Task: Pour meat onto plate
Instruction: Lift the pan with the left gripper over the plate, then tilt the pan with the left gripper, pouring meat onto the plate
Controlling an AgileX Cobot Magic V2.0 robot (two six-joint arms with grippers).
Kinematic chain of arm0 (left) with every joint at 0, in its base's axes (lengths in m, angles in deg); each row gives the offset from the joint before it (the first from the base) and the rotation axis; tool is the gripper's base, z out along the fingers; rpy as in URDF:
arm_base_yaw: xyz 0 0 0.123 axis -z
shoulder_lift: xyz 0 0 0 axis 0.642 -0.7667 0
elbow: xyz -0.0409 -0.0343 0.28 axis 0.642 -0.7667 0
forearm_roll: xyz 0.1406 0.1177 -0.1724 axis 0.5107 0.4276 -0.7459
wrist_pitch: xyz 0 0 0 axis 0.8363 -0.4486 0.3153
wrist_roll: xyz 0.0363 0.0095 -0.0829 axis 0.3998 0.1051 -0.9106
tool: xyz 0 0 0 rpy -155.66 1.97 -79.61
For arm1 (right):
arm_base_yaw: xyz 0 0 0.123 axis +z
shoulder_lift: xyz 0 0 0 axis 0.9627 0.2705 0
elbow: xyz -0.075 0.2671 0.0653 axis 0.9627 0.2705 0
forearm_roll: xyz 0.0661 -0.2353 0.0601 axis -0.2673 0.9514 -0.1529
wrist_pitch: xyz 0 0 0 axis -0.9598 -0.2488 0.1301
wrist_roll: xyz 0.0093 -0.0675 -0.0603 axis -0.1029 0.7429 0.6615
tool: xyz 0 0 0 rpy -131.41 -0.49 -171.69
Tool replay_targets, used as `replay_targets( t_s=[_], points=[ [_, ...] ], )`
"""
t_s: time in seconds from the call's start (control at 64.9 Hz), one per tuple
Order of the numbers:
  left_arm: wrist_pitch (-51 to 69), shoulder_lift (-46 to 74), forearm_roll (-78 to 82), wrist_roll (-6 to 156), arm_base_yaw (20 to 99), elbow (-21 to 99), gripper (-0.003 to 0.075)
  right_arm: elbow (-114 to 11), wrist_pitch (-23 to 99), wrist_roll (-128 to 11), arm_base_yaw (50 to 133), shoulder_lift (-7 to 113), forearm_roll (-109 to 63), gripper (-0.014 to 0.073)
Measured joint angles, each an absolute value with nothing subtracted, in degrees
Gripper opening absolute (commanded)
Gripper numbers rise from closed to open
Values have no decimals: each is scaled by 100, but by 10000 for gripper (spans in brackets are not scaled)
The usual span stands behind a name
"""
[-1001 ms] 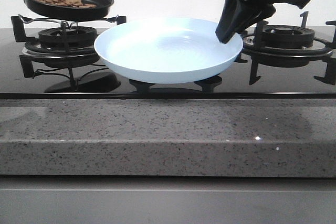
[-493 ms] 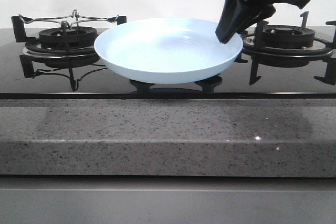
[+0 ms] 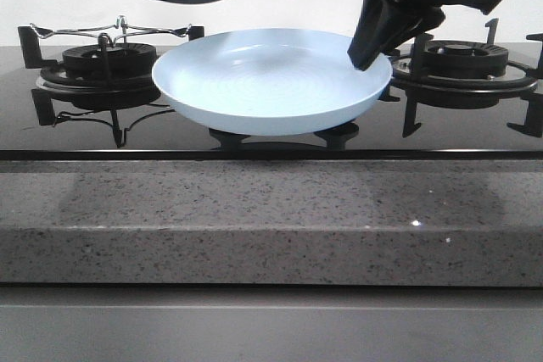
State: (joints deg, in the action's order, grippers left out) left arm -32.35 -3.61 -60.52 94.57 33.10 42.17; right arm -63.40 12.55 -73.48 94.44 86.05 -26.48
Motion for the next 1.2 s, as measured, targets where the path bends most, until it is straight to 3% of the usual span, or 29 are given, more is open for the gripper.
replay_targets(
  t_s=[0.524, 1.001, 1.201],
  points=[
    [-2159, -86, -6134, 11844, 4956, 4232, -20, -6340, 1255, -7348, 9444, 8605, -2648, -119],
    [-1821, 321, -6181, 13833, 5073, 4441, -20, -6340, 1255, -7348, 9444, 8605, -2648, -119],
    [-2209, 461, -6190, 14376, 5073, 4441, -20, -6340, 1255, -7348, 9444, 8605, -2648, -119]
  ],
)
